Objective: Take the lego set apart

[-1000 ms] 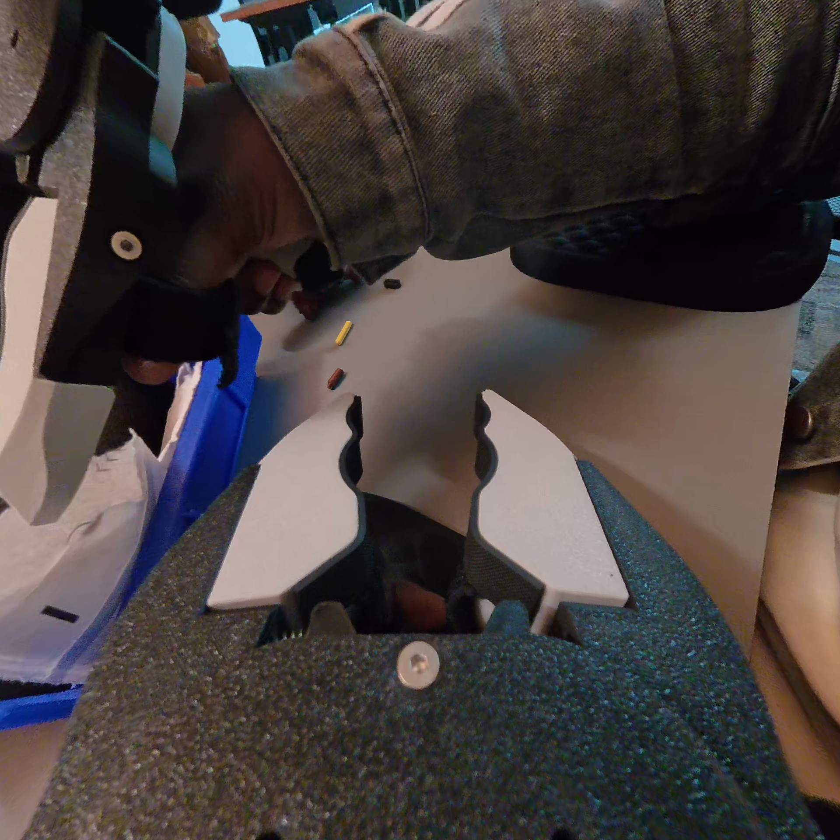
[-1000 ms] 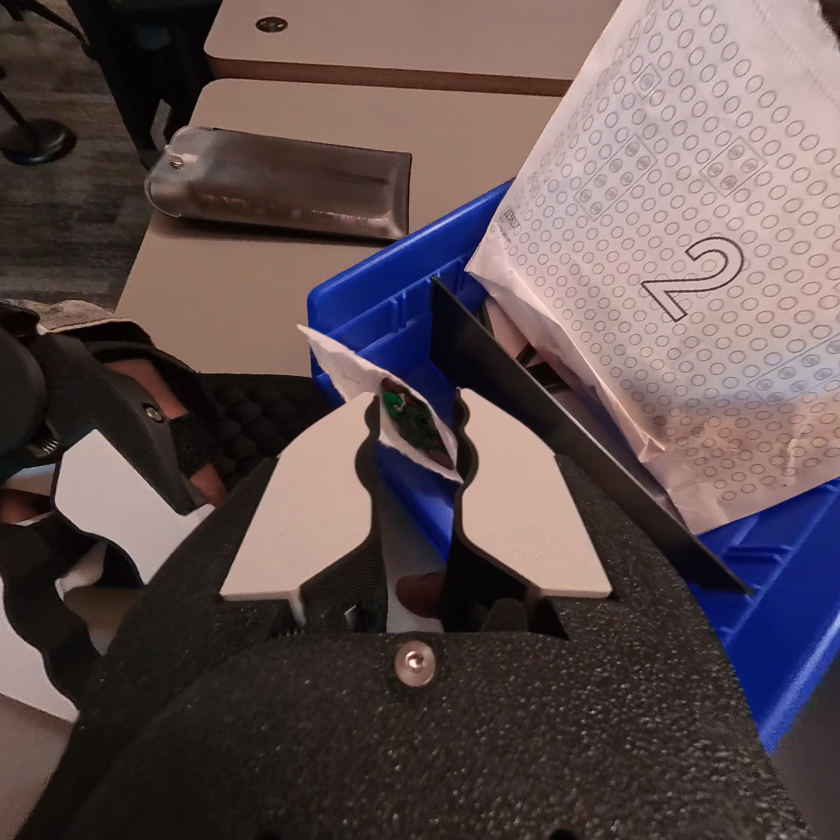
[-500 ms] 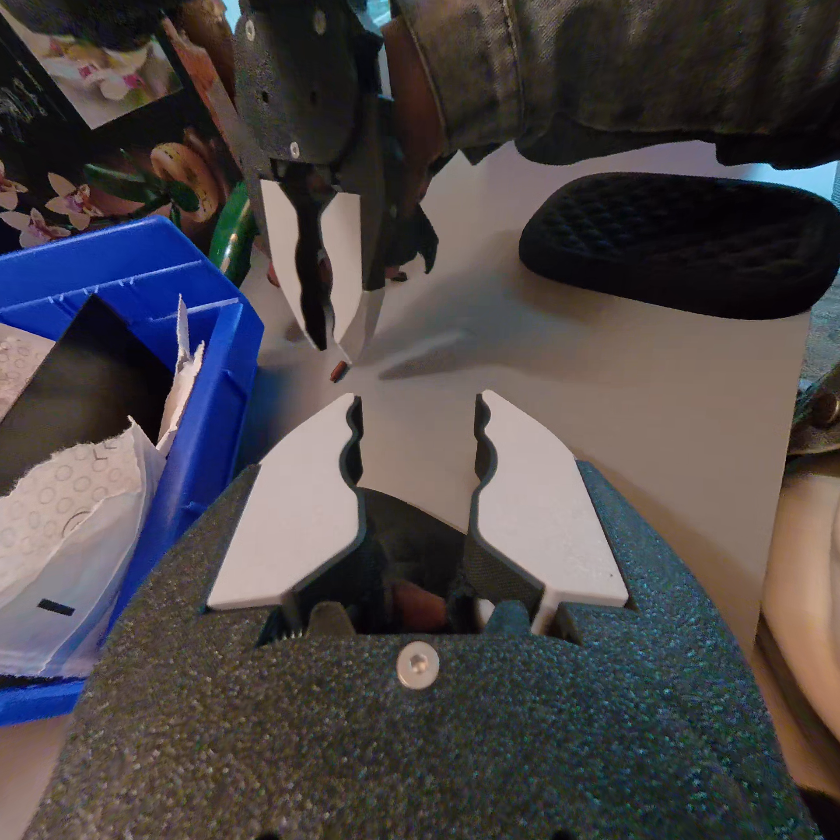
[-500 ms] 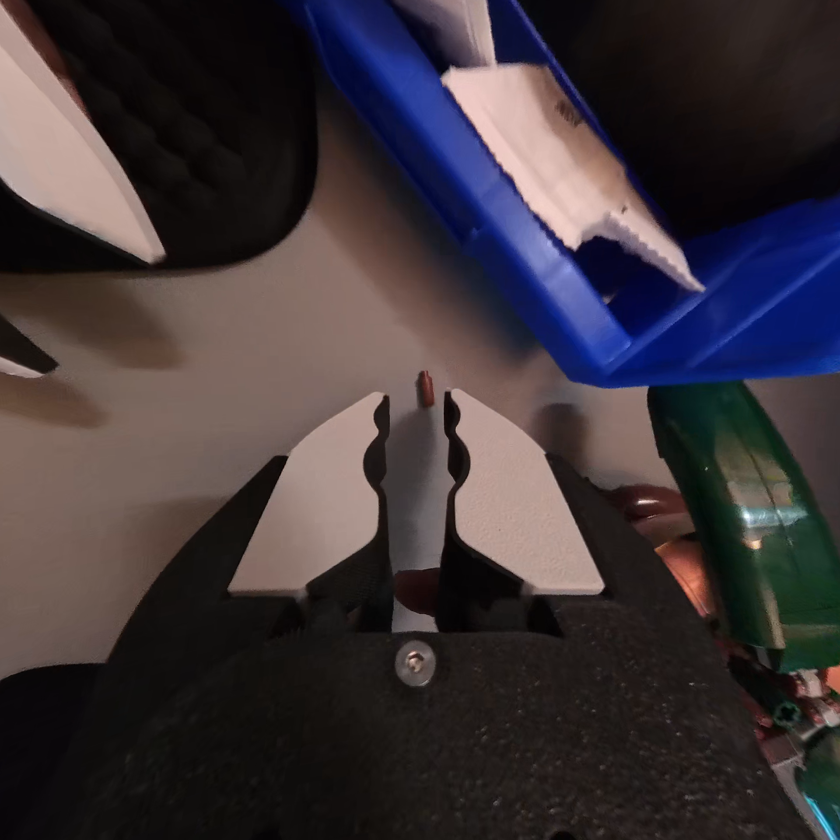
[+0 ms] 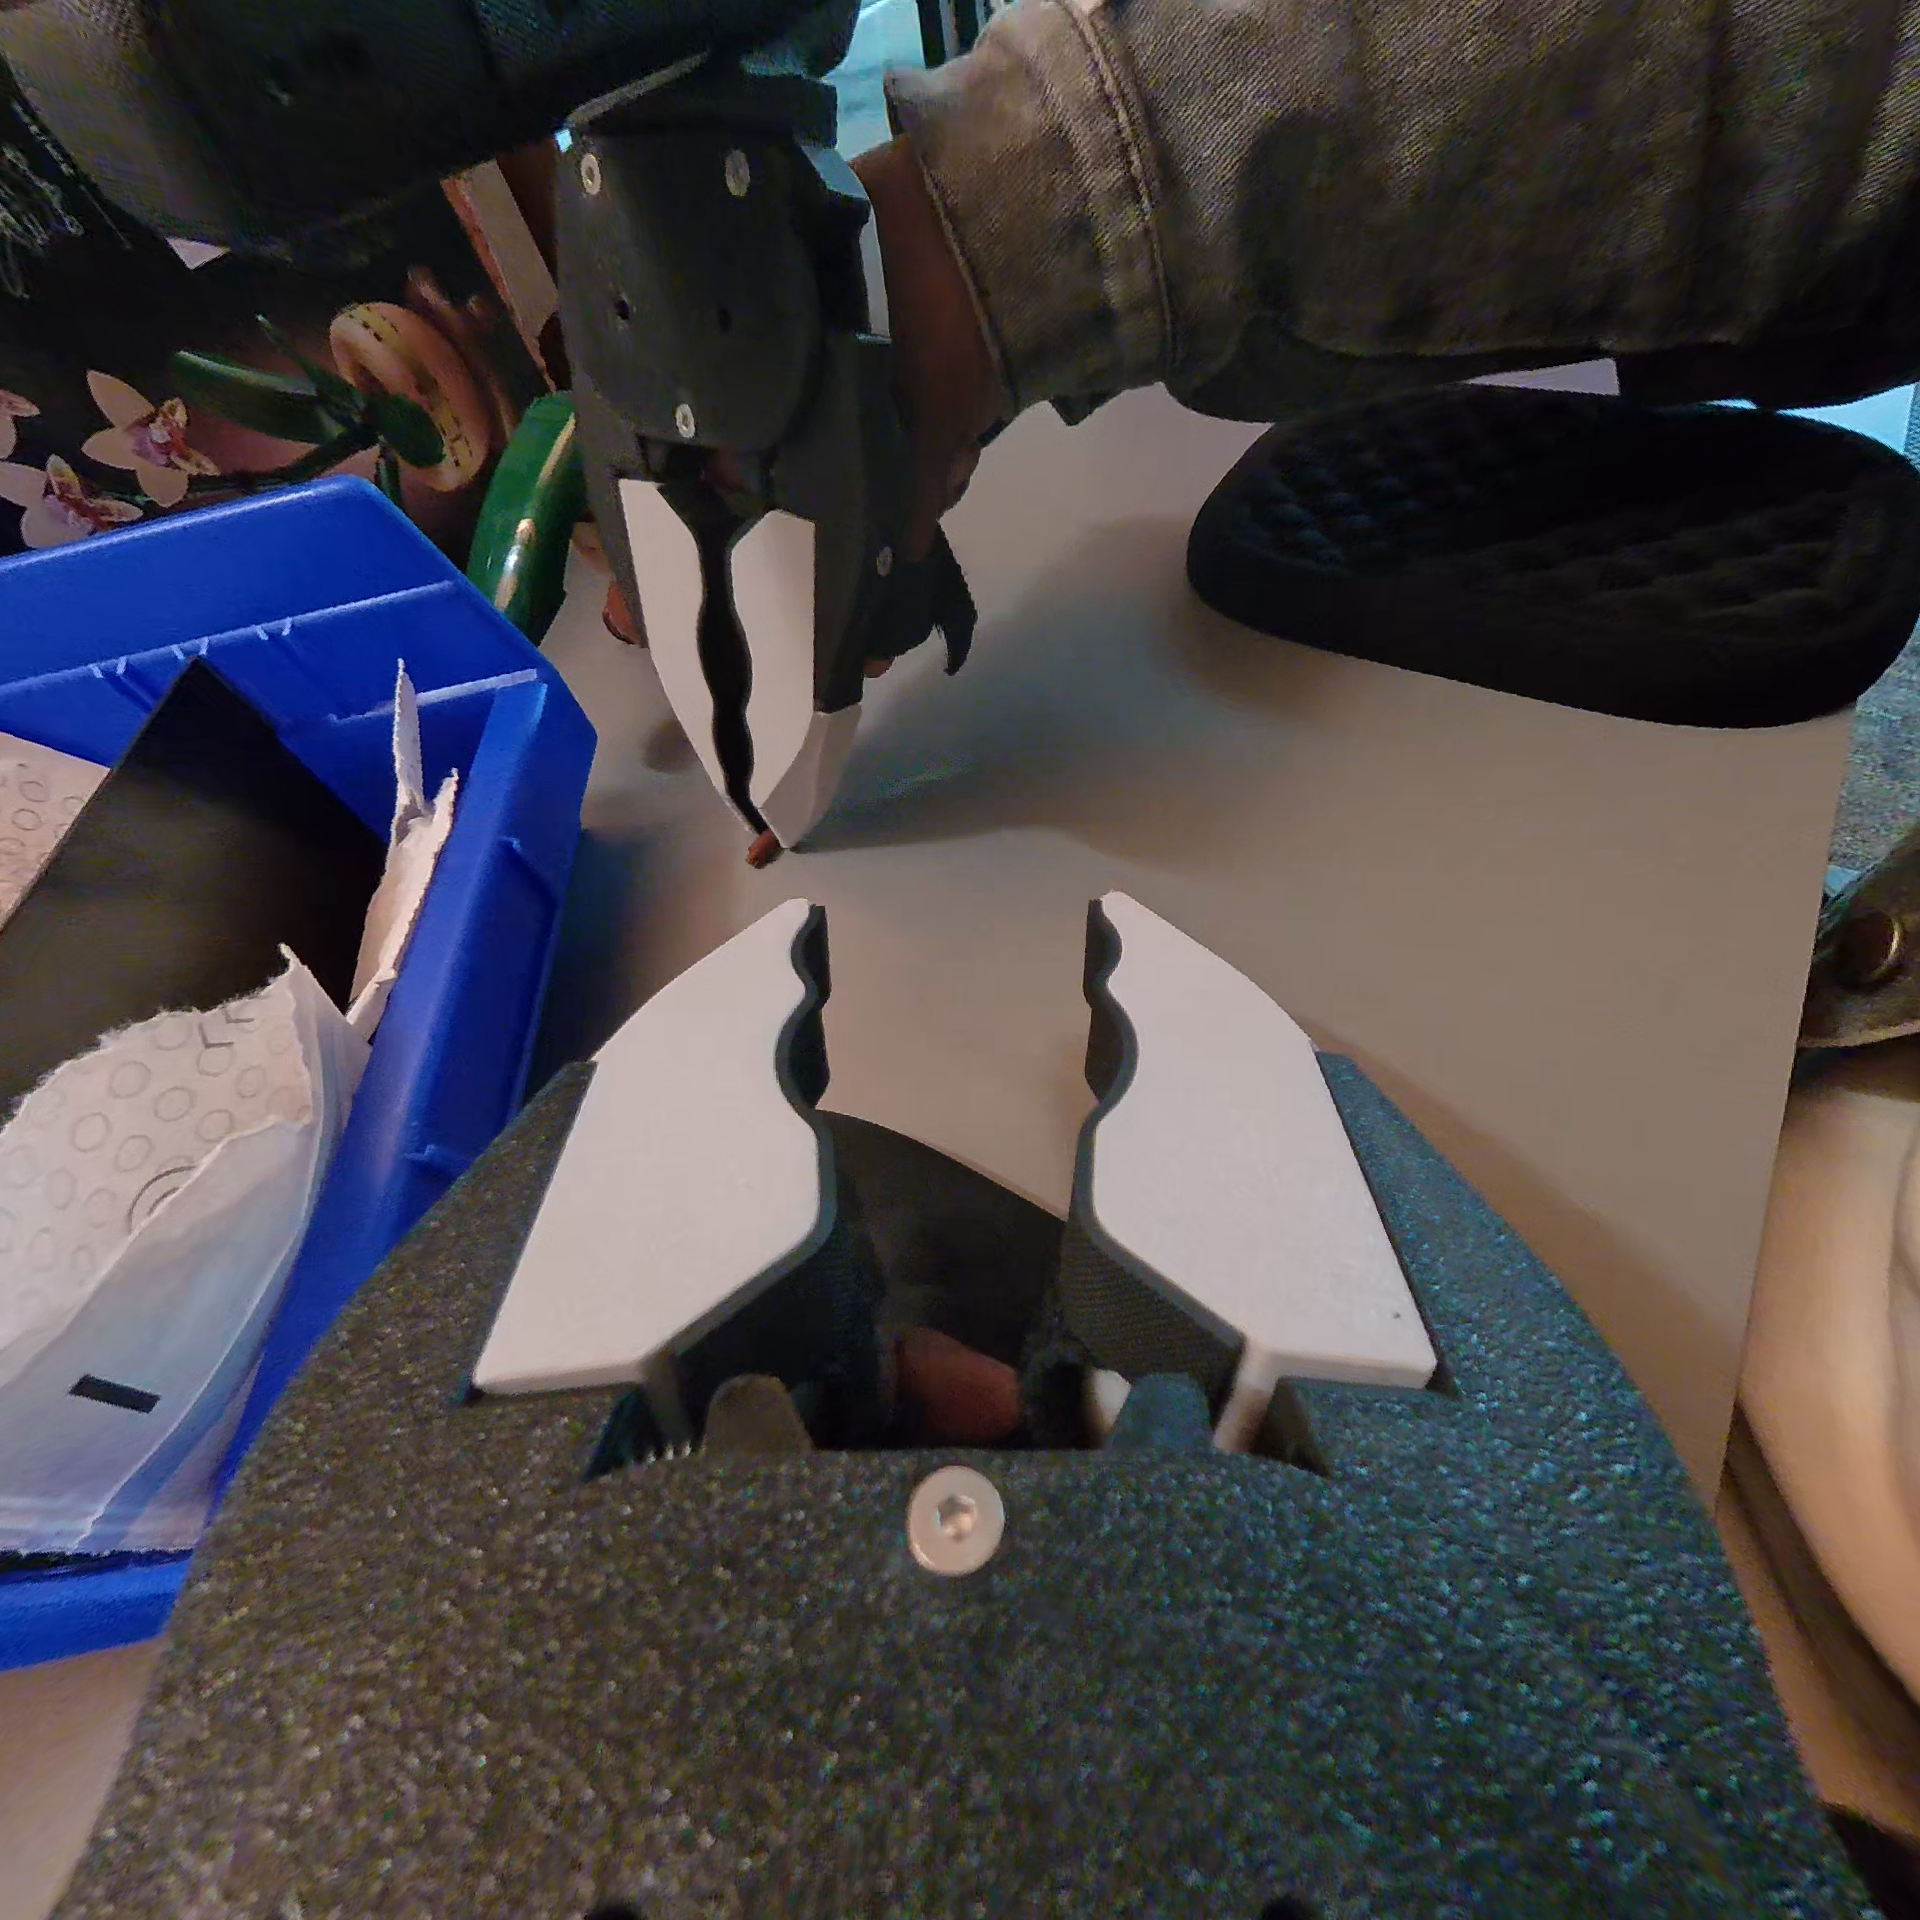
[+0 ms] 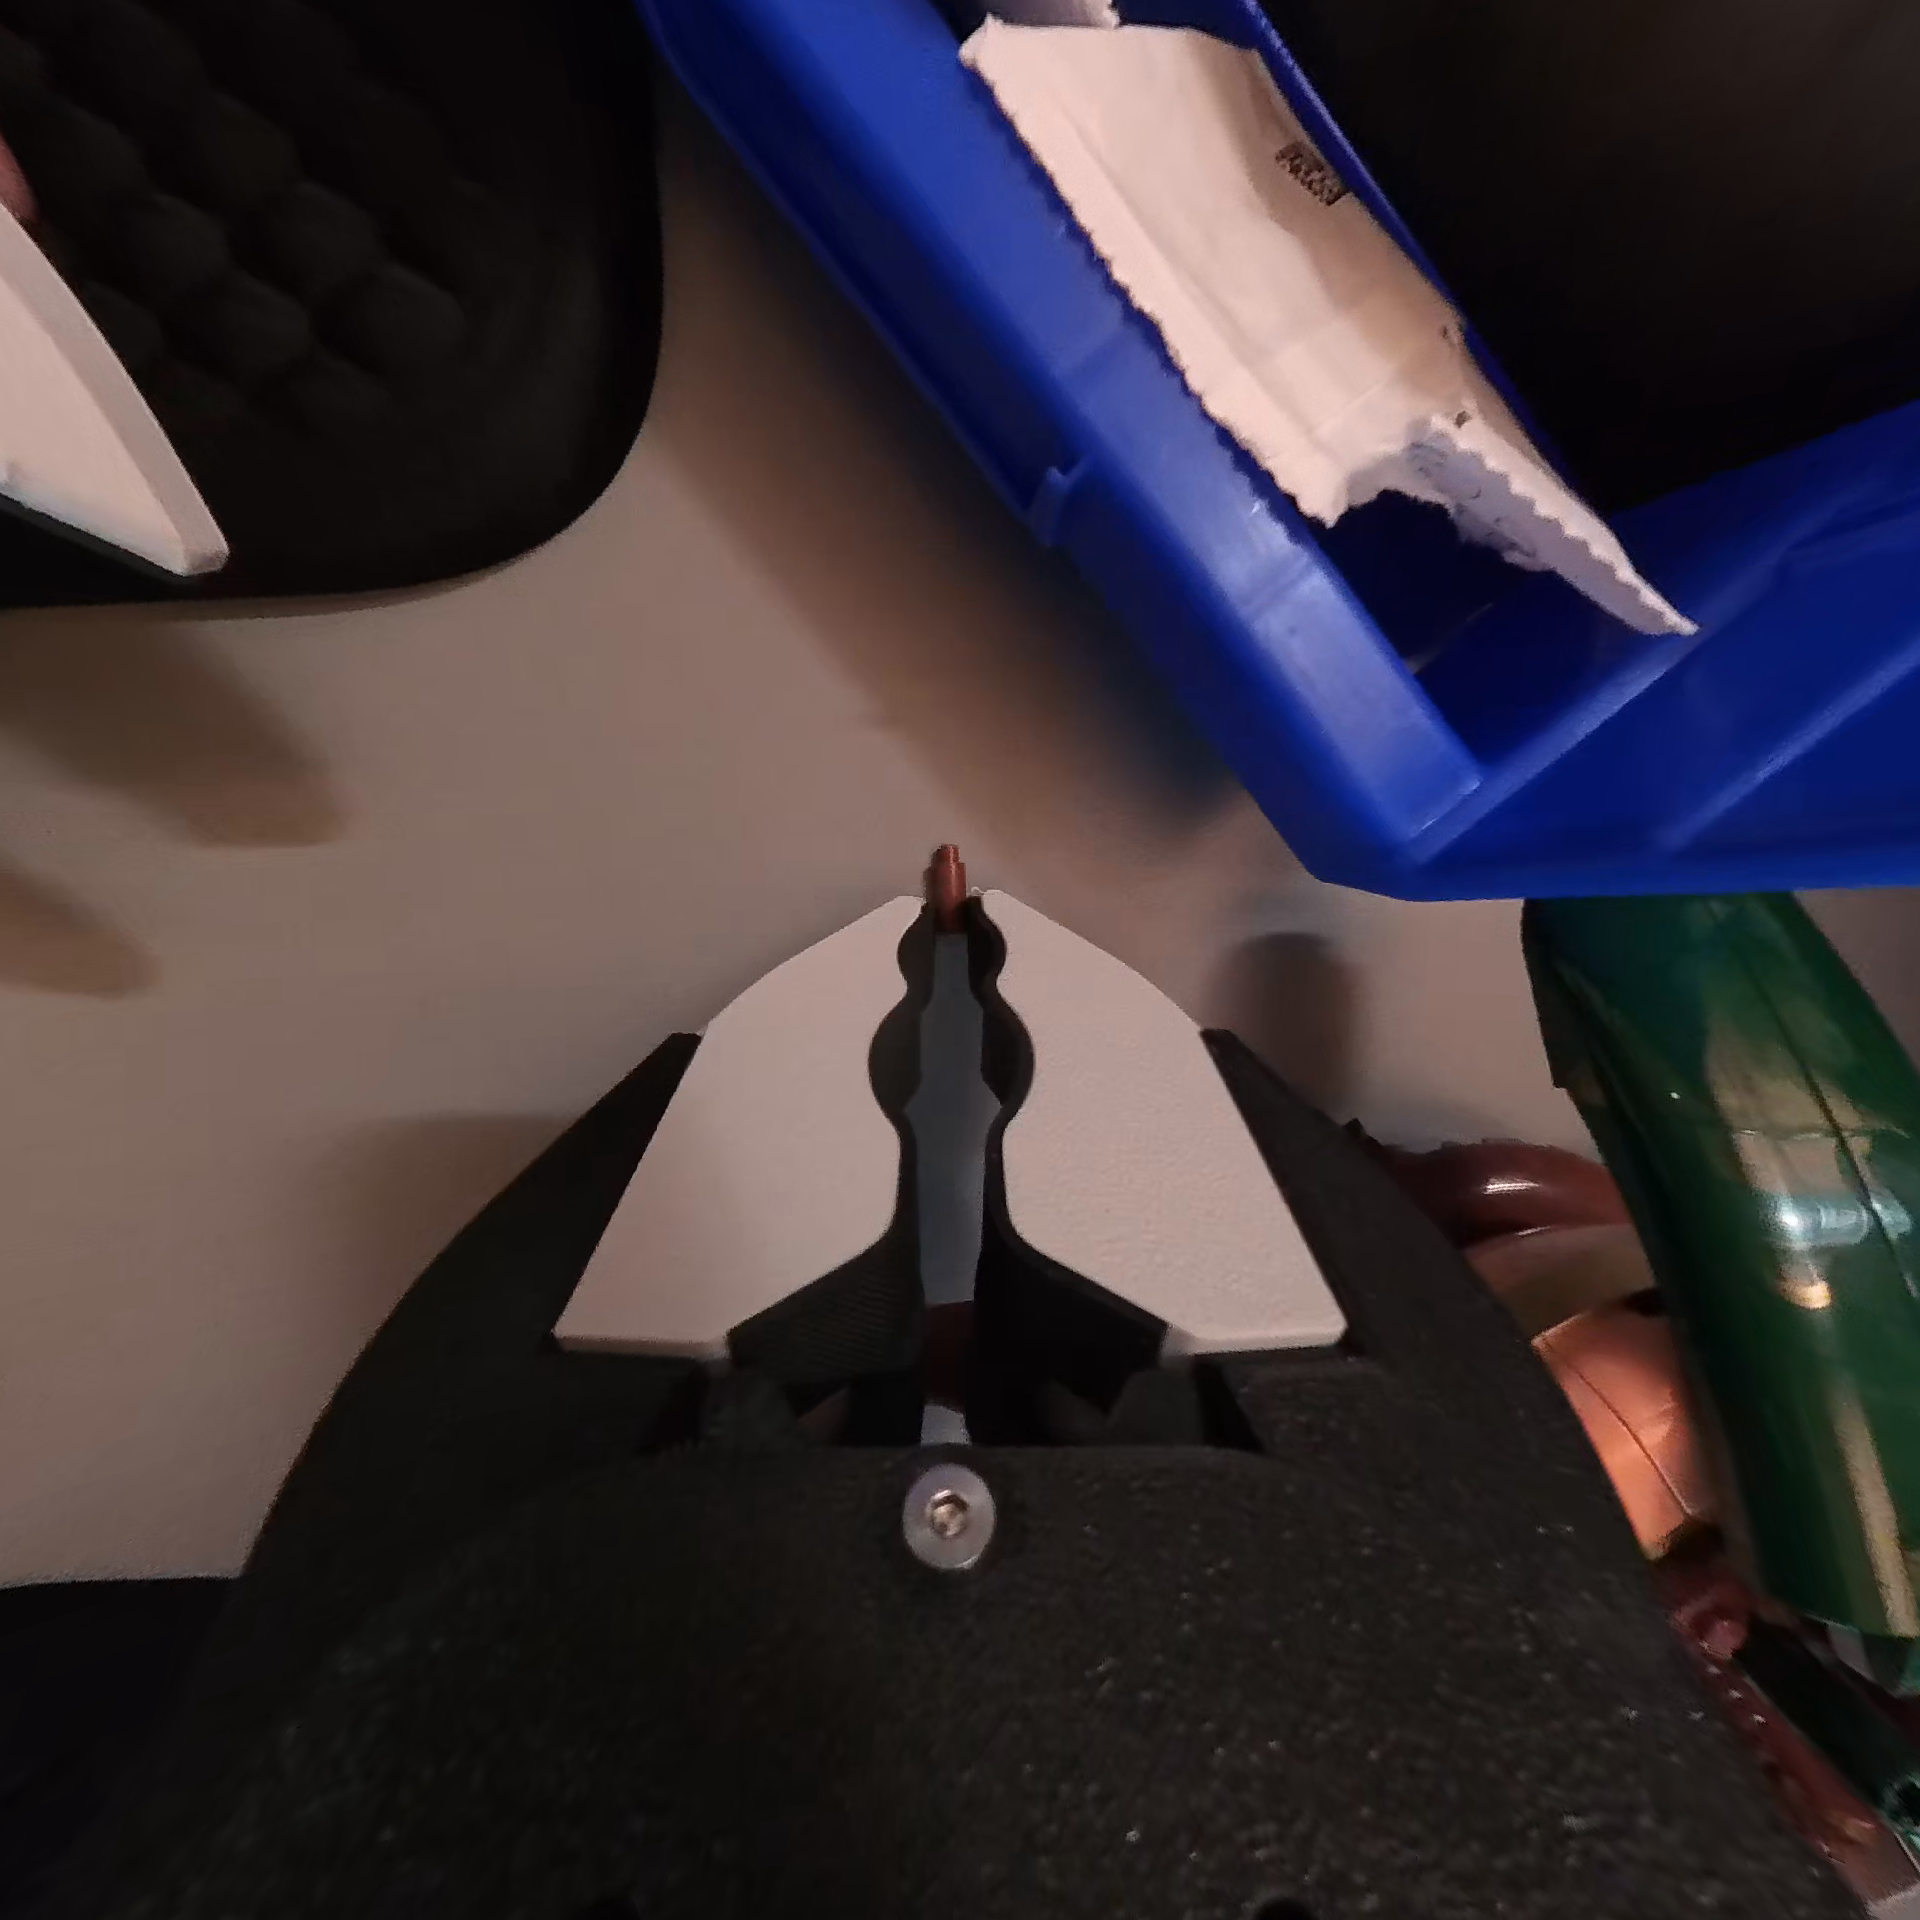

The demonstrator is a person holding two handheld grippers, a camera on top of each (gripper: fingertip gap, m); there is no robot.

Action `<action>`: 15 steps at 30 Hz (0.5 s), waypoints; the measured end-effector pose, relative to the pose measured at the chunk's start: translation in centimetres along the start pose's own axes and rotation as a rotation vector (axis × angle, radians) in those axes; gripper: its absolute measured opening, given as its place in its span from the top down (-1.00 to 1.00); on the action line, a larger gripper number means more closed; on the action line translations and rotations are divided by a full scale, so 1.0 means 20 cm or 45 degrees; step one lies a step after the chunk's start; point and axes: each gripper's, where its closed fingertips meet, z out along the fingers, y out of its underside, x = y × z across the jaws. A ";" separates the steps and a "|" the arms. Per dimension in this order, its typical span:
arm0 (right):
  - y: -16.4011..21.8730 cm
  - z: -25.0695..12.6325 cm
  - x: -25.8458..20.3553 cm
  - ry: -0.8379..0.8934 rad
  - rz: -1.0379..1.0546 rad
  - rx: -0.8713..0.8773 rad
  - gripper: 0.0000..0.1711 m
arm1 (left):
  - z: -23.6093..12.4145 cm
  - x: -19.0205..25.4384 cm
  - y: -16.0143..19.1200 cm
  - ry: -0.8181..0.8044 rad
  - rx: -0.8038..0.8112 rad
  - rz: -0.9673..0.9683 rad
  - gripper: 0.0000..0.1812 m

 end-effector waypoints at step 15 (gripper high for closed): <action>-0.69 -0.20 -0.14 0.049 -0.271 0.449 0.94 | 0.00 0.00 0.00 -0.001 -0.007 0.004 0.48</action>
